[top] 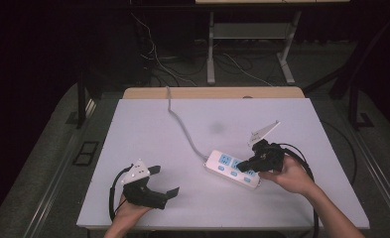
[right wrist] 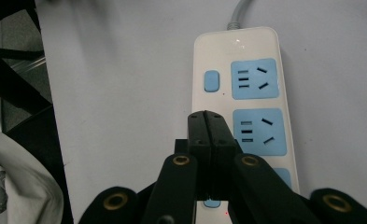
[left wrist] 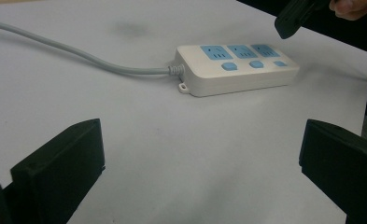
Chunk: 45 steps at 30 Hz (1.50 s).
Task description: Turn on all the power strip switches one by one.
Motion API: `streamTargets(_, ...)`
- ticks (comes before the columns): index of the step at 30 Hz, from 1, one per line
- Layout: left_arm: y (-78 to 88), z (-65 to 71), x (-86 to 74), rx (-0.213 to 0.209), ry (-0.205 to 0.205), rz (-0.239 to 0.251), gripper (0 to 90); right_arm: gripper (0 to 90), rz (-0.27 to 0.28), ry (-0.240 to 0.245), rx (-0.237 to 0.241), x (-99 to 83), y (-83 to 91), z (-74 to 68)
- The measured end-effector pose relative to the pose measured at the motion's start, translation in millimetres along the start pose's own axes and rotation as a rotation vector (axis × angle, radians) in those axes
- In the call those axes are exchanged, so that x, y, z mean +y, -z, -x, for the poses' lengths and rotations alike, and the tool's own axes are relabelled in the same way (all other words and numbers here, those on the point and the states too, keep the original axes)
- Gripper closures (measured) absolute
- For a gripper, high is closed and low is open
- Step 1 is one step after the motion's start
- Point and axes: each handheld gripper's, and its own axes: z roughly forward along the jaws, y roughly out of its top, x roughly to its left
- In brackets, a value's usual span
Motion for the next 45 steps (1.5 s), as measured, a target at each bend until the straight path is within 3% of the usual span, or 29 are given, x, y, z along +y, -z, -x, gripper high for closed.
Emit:
streamTargets(19, 0.0, -0.2, 0.0, 0.001, -0.001, -0.001, 0.0, 89.8, -0.015, 0.015, 0.018, 14.6, -14.7, -0.1)
streamTargets(45, 0.2, -0.2, 0.1, -0.002, -0.002, 0.002, 0.0, 89.8, -0.097, 0.002, 0.015, 8.6, -34.9, 8.3)
